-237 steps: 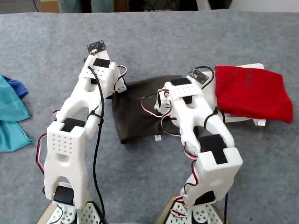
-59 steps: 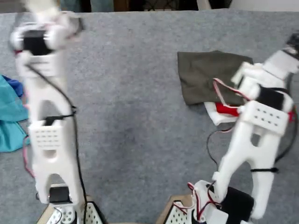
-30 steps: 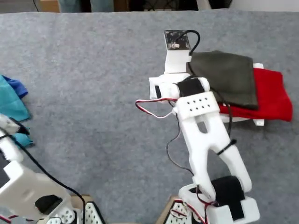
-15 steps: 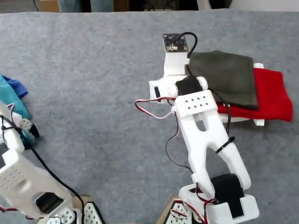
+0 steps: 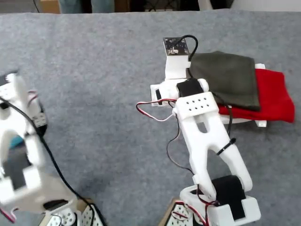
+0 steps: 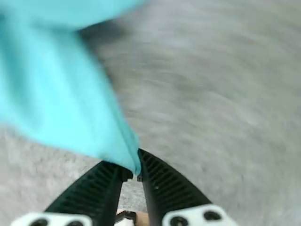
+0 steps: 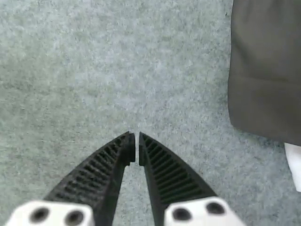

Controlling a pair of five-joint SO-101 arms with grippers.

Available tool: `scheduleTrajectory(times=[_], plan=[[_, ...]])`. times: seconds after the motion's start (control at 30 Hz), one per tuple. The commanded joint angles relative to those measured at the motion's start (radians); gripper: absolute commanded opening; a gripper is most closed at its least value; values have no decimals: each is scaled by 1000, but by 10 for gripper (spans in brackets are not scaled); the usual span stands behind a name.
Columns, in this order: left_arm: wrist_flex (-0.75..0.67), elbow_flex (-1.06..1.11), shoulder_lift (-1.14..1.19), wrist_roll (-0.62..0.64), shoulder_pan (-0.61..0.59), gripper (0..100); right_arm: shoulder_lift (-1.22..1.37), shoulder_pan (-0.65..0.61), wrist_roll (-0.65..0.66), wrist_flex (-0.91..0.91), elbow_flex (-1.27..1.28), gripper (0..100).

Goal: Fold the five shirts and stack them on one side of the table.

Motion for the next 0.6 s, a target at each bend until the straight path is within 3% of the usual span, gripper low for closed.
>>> scheduleTrajectory(times=[0.0,0.23,0.57], plan=[[23,74,-278,-81,226,29,-8,68,2,-32,-12,25],[20,90,-404,-101,687,29,-8,189,8,-43,-12,25],[2,-351,-397,-98,1095,30,-7,259,9,-44,-27,25]])
